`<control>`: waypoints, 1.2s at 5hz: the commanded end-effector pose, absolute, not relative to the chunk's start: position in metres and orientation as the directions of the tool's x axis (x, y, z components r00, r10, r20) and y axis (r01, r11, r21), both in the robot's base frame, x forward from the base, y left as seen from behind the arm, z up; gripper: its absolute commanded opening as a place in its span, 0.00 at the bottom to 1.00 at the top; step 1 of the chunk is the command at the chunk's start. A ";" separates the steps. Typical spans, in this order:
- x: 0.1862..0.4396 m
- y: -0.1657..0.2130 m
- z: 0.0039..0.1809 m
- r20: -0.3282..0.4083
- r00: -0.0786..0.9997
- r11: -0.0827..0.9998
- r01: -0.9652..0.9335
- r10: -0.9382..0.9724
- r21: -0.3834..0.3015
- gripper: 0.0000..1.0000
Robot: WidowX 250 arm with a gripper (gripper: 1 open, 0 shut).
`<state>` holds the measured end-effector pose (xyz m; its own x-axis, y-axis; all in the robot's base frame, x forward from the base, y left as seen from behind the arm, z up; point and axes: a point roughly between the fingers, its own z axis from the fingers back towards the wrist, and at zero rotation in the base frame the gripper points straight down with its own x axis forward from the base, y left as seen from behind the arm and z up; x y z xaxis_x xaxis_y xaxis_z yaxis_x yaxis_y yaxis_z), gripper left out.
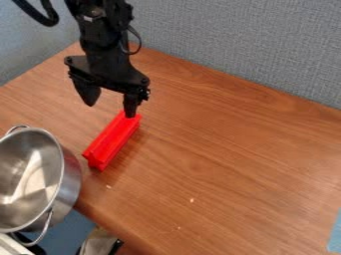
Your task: Move the red object from the metal pot to the table
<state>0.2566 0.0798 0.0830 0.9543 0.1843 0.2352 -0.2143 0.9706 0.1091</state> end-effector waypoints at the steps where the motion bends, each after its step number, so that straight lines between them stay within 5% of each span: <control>1: 0.265 0.092 0.081 0.241 0.949 0.970 -0.228 0.202 0.086 1.00; 4: 0.245 0.098 0.067 0.272 0.956 0.986 -0.138 0.109 0.092 1.00; 6: 0.234 0.093 0.037 0.335 0.941 0.995 -0.075 0.051 0.059 1.00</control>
